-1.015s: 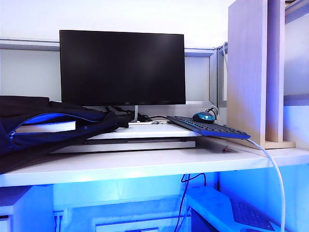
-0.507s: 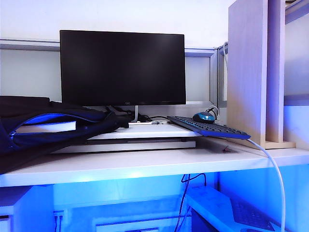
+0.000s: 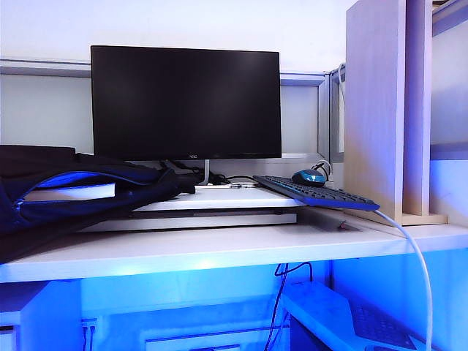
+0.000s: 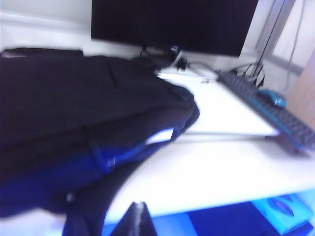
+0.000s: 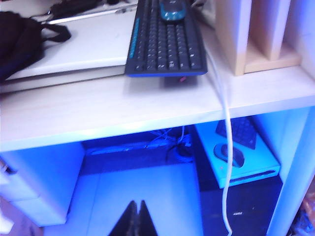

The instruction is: Pick up the book on the desk and put it into the open backpack.

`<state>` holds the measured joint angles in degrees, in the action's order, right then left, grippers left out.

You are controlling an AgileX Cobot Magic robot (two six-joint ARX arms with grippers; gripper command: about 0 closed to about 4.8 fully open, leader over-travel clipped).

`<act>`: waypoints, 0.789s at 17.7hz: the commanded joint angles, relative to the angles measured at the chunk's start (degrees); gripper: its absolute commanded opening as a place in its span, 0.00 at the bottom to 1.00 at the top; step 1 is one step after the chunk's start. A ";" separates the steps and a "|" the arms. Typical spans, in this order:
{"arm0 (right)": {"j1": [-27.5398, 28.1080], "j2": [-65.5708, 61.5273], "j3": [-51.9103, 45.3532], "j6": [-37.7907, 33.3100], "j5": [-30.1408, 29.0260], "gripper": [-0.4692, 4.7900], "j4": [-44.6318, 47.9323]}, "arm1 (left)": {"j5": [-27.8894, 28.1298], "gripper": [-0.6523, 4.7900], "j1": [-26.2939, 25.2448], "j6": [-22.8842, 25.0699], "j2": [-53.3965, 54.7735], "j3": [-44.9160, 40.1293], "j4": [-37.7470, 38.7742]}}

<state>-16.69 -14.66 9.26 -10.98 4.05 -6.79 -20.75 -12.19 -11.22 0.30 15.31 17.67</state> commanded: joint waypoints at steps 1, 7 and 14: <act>0.00 0.02 -3.58 -0.15 1.88 0.08 3.30 | 0.15 0.11 0.00 1.51 -0.07 -3.13 -1.40; 0.00 -0.04 -8.74 0.42 3.93 0.08 7.69 | -1.62 0.11 0.02 3.23 -0.07 -6.84 -3.17; 8.46 -0.11 -8.74 1.14 1.57 0.08 3.19 | -1.14 0.11 10.43 6.84 -0.07 -11.28 -6.01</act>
<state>-9.30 -14.70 0.56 -9.96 7.62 -4.54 -22.92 -2.13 -5.91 0.21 3.81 13.89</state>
